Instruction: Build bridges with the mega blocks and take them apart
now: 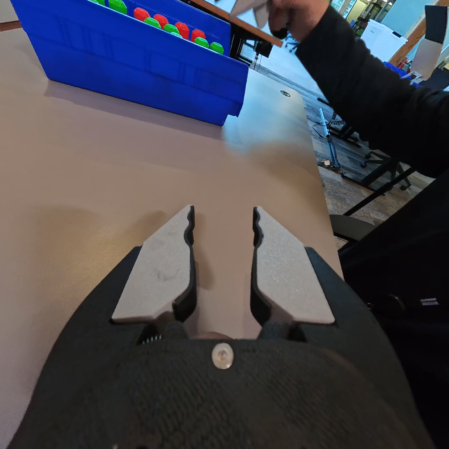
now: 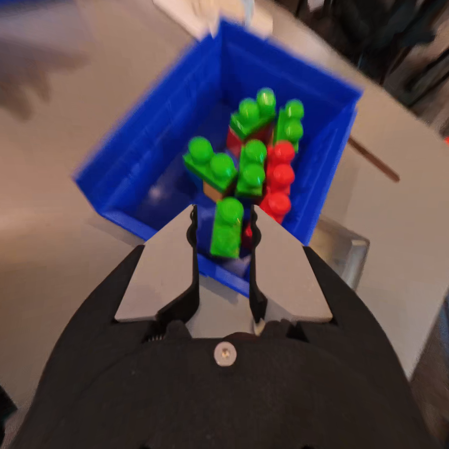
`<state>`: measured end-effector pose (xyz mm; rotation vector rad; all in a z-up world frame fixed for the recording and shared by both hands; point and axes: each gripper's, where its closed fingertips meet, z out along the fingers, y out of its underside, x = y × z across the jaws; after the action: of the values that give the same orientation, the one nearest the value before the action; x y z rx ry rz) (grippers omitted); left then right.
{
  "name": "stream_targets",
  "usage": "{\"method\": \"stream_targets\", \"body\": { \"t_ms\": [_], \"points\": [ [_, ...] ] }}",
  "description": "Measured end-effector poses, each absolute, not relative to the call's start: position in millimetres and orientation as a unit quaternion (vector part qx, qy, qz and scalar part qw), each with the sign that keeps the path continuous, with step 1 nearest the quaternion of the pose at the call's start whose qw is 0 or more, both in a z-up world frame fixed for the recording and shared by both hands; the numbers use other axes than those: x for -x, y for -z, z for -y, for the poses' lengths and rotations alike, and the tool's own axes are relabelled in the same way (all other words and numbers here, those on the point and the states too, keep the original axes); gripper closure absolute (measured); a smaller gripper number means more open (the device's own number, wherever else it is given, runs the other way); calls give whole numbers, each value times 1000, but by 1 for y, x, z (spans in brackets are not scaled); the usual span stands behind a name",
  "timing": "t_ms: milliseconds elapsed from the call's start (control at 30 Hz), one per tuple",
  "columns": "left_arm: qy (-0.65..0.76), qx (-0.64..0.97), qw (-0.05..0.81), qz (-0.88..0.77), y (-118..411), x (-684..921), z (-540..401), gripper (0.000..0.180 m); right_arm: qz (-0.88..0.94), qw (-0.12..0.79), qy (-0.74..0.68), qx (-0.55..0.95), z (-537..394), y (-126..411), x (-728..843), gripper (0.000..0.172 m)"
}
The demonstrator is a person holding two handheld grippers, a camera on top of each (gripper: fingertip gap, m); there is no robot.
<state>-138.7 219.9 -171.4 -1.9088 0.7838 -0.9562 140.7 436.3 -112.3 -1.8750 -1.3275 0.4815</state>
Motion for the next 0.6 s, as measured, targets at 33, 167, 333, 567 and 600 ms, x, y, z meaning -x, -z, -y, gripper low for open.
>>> {"method": "stream_targets", "body": {
  "t_ms": [33, 167, 333, 567, 600],
  "points": [
    [380, 762, 419, -315, 172, 138, -220, 134, 514, 419, -227, 714, -425, 90, -126, 132],
    [373, 767, 415, -318, 178, 136, -221, 134, 476, 515, -363, 614, -367, 20, -61, 133],
    [360, 771, 413, -324, 182, 135, -221, 134, 472, 463, -427, 617, -321, 52, 37, 125],
    [400, 737, 418, -349, 166, 119, -206, 135, 522, 351, -453, 632, -283, 163, 152, 124],
    [416, 723, 424, -352, 158, 117, -199, 135, 525, 345, -452, 633, -281, 172, 159, 124]
  ]
}}
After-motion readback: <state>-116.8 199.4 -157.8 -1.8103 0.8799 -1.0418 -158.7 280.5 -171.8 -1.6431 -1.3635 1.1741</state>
